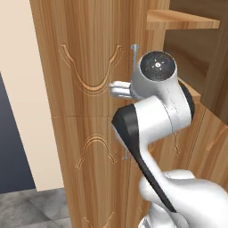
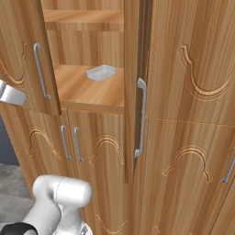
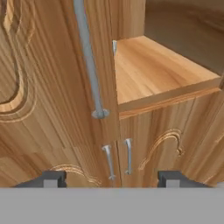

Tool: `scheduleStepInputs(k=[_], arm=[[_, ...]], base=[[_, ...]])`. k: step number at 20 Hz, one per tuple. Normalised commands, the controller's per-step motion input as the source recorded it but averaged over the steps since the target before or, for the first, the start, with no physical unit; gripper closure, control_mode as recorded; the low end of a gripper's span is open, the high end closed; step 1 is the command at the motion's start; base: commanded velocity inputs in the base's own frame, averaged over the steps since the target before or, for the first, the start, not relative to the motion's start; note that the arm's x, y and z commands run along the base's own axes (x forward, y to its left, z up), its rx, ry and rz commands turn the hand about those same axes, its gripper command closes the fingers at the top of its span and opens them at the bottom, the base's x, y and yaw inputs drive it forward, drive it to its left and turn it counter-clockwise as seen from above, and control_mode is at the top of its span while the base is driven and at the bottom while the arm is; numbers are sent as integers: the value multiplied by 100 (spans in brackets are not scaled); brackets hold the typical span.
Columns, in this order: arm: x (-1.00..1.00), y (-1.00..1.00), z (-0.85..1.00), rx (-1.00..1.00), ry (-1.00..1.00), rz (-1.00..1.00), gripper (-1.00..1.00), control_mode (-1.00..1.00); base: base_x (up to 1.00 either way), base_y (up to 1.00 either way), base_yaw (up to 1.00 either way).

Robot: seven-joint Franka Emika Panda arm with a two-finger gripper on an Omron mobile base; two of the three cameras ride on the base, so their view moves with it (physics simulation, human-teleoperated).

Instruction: Retrieve the tupperware from the cabinet, then place the raw meat into the tupperware to avoid contamination.

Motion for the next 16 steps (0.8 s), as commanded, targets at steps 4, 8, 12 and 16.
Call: scheduleStepInputs(k=[4, 8, 12, 16], arm=[[7, -71, -3, 41, 5, -4, -100, -100], [43, -64, -10, 47, -1, -1, -100, -100], [44, -60, -2, 50, 2, 0, -100, -100], [34, -50, 0, 39, 6, 0, -100, -100]], base=[[0, 0, 0], [0, 0, 0], [0, 0, 0], [0, 0, 0]])
